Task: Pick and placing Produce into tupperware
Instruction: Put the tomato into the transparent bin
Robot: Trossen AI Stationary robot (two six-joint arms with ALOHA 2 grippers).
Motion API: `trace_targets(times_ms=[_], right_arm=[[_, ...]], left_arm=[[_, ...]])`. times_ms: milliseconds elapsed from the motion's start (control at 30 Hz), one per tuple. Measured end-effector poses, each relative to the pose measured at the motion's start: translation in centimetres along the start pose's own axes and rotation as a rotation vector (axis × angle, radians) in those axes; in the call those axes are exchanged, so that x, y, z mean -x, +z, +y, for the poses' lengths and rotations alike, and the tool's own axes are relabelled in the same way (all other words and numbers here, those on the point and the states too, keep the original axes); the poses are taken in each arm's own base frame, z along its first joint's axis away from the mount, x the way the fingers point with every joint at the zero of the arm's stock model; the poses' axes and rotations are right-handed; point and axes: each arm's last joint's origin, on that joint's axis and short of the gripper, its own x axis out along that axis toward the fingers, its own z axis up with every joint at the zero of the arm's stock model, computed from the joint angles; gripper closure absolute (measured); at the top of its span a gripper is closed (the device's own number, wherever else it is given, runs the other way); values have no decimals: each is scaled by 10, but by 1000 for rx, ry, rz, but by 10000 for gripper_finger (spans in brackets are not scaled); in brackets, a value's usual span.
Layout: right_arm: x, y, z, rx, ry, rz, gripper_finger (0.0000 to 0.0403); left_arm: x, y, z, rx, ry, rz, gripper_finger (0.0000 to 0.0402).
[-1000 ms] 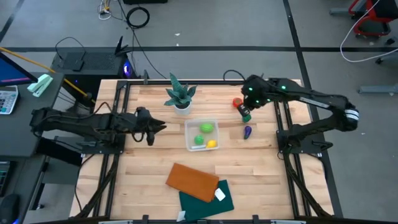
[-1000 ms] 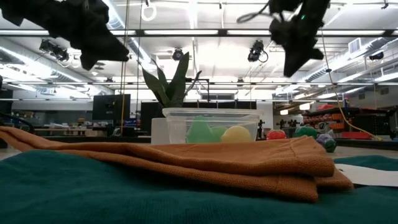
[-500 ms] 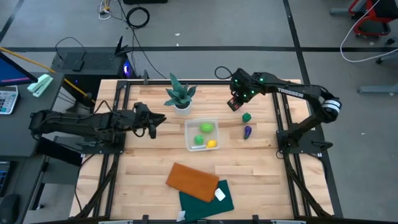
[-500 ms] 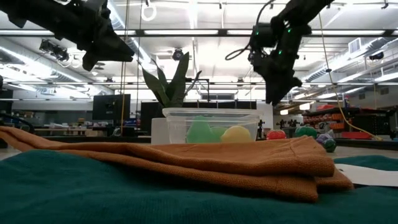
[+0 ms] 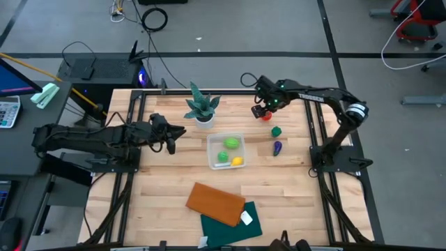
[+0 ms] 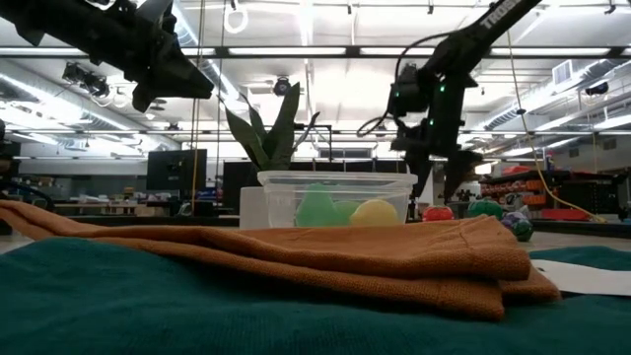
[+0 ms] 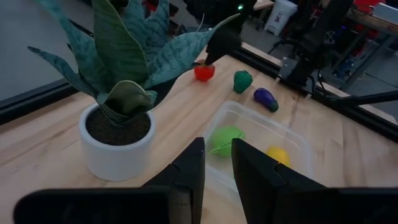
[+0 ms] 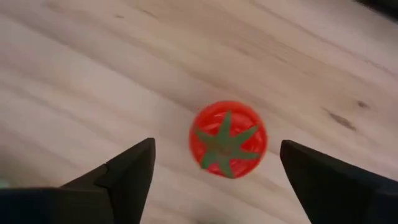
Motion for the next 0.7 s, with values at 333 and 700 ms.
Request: trace_targets(times_ms=[333, 700], right_arm=[[-32, 1, -1, -77, -92, 65, 95], [-55, 0, -1, -81, -130, 118, 100]], left_arm=[[0, 0, 0, -3, -2, 0, 320], [0, 0, 0, -2, -2, -1, 320]])
